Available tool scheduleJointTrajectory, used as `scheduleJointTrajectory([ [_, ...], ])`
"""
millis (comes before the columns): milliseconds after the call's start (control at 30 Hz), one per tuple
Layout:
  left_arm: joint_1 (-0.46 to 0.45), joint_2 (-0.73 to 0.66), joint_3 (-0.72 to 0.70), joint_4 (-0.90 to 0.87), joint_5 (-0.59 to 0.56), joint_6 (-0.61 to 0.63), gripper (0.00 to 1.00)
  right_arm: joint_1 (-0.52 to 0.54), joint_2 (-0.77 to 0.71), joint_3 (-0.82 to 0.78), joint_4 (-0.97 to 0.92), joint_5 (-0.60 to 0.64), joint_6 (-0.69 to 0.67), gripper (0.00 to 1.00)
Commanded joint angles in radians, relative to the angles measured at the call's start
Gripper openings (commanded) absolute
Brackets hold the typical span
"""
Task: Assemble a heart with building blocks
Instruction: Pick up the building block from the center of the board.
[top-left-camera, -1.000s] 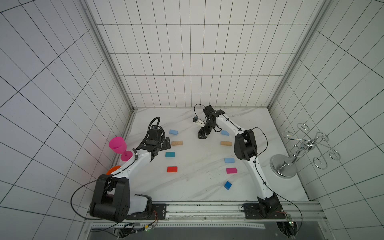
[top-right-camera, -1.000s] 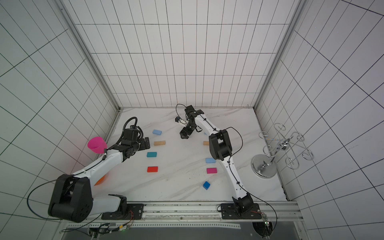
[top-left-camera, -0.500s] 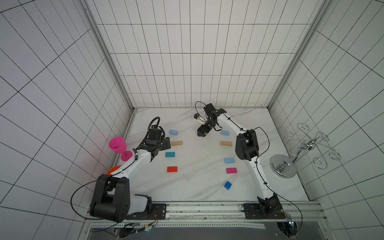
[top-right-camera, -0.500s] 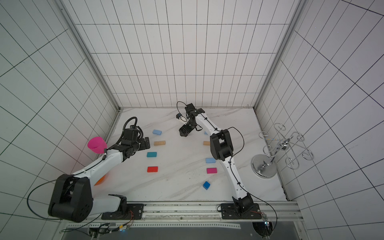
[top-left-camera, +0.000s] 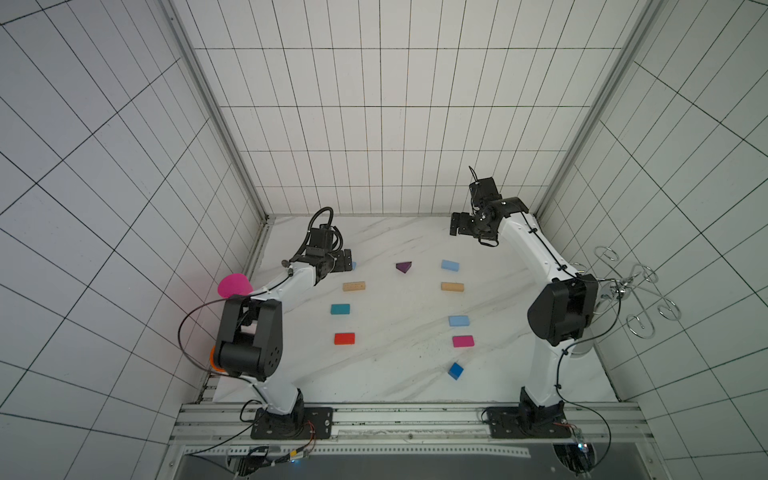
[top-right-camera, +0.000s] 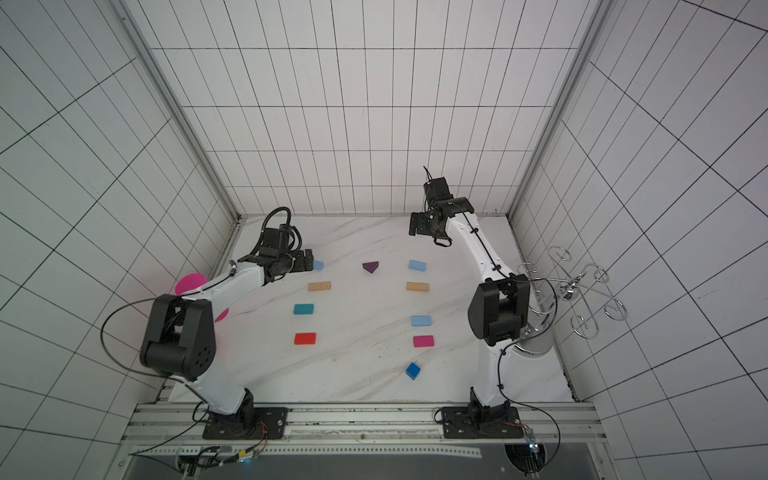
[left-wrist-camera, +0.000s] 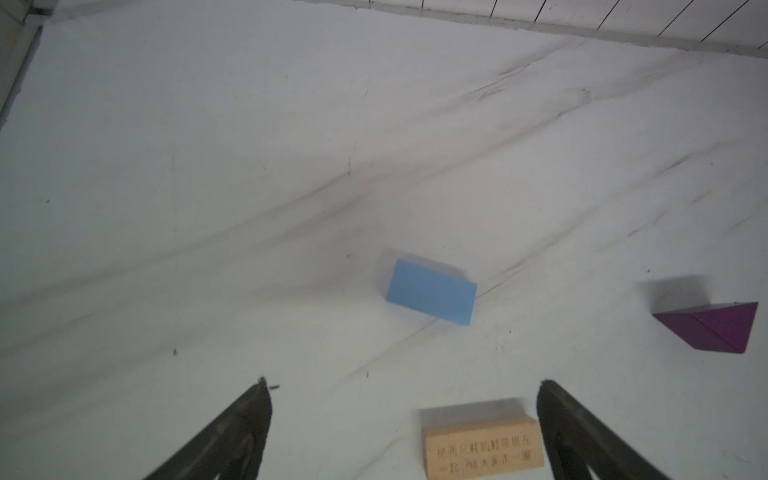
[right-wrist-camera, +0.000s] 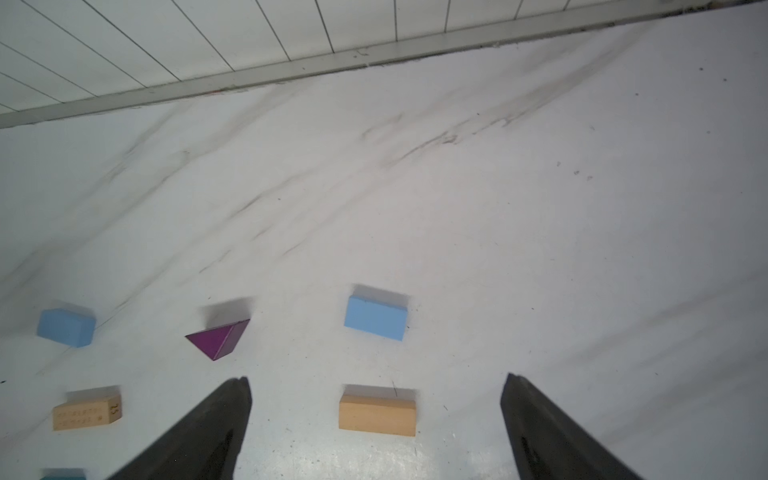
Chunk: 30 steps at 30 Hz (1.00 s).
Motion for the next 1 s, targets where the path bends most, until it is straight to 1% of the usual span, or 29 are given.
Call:
scheduleJointTrajectory([
  [0, -0.02, 0.129, 0.145, -0.142, 0.066, 0.073, 0.98, 0.015, 0.011, -0.037, -0.104, 0.155, 0.097, 0.98],
  [33, -0.032, 0.163, 0.18, -0.161, 0.059, 0.092, 0.98, -0.002, 0.004, -0.06, -0.107, 0.137, 0.134, 0.98],
  [100, -0.05, 0.235, 0.27, -0.224, 0.041, 0.109, 0.98, -0.065, -0.014, -0.108, -0.08, -0.057, 0.149, 0.98],
  [133, -0.055, 0.267, 0.316, -0.264, 0.03, 0.117, 0.98, -0.083, -0.033, -0.146, -0.047, -0.11, 0.156, 0.98],
  [167, -0.057, 0.293, 0.352, -0.294, 0.021, 0.124, 0.98, -0.089, -0.052, -0.176, -0.015, -0.126, 0.152, 0.99],
  [233, -0.057, 0.332, 0.402, -0.333, -0.001, 0.137, 0.98, -0.089, -0.078, -0.213, 0.026, -0.12, 0.124, 0.98],
  [300, -0.055, 0.346, 0.418, -0.342, -0.005, 0.153, 0.97, -0.089, -0.074, -0.212, 0.019, -0.118, 0.099, 0.95],
  [433, -0.055, 0.37, 0.439, -0.366, -0.018, 0.173, 0.96, -0.09, -0.038, -0.221, 0.024, -0.131, 0.048, 0.91],
  [500, -0.055, 0.377, 0.44, -0.374, -0.034, 0.186, 0.96, -0.089, -0.007, -0.22, 0.042, -0.145, 0.022, 0.91],
  [567, -0.051, 0.378, 0.44, -0.375, -0.038, 0.194, 0.96, -0.086, 0.041, -0.18, 0.022, -0.147, 0.007, 0.91],
  [667, -0.049, 0.395, 0.451, -0.38, -0.032, 0.203, 0.96, -0.072, 0.138, -0.066, -0.065, -0.138, -0.009, 0.91],
  [767, -0.049, 0.421, 0.472, -0.393, -0.028, 0.193, 0.95, -0.04, 0.208, 0.007, -0.101, -0.089, -0.019, 0.91],
  [867, -0.052, 0.433, 0.481, -0.401, -0.03, 0.183, 0.94, -0.014, 0.262, 0.055, -0.12, -0.064, -0.009, 0.91],
  [967, -0.052, 0.443, 0.489, -0.412, -0.037, 0.181, 0.93, -0.007, 0.302, 0.081, -0.121, -0.073, 0.014, 0.9],
])
